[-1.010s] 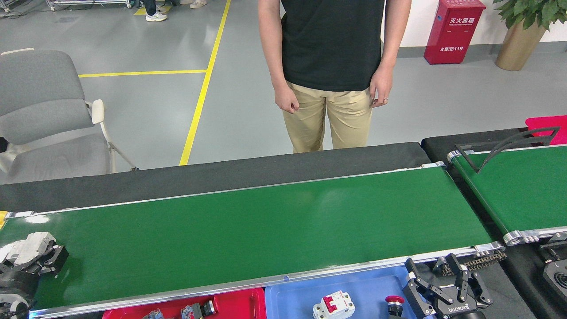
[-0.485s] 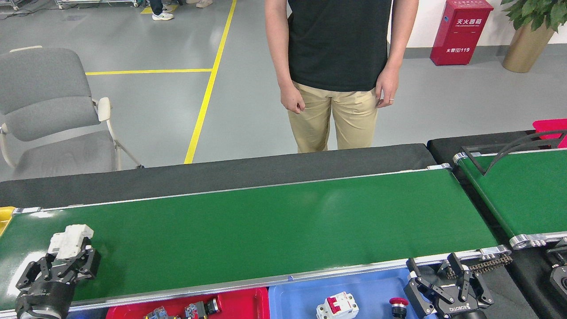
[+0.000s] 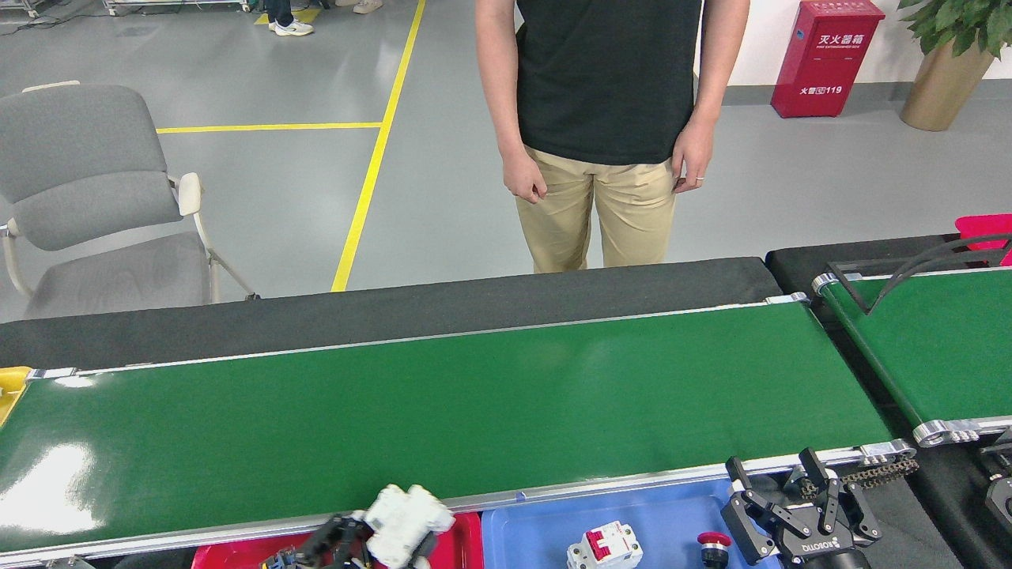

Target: Pick switch part from conveyor to tray

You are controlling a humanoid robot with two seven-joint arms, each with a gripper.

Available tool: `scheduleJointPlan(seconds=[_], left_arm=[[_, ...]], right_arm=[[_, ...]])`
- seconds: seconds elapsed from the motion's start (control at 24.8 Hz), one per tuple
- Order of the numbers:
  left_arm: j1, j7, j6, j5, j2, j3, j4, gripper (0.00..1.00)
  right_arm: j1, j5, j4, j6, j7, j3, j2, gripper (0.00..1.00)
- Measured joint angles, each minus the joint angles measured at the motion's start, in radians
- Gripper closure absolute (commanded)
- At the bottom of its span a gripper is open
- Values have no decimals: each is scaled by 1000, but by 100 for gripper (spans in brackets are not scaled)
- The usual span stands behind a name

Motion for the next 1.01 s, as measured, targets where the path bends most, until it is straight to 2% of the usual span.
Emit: scheduleJointPlan(seconds=[0.08, 0.12, 0.2, 0.24, 0.36, 0.57, 0.69, 0.81, 1.01], left_arm=[[9, -1, 0, -42, -16, -56, -1, 72], [11, -2, 16, -54, -18, -82, -1, 58], [11, -12, 74, -62, -18, -128, -1, 18], [11, -15, 102, -62, -18, -141, -1, 3], [11, -18, 182, -62, -20, -150, -1, 1], [11, -18, 220, -59, -20, -141, -2, 1], [11, -1, 275, -59, -21, -90, -3, 1], [12, 50, 354, -58, -21, 97, -3, 1], [62, 76, 381, -45, -11, 442, -1, 1]], right_arm=[[0, 0, 0, 1, 0, 0, 0, 2], [0, 0, 0, 2, 0, 0, 0, 2], [0, 0, 0, 2, 0, 0, 0, 2], [0, 0, 0, 2, 0, 0, 0, 2], [0, 1, 0, 3, 0, 0, 0, 2], [0, 1, 0, 3, 0, 0, 0, 2], [5, 2, 0, 3, 0, -8, 0, 2], [6, 3, 0, 3, 0, -22, 0, 2], [9, 13, -1, 5, -5, -25, 0, 2]])
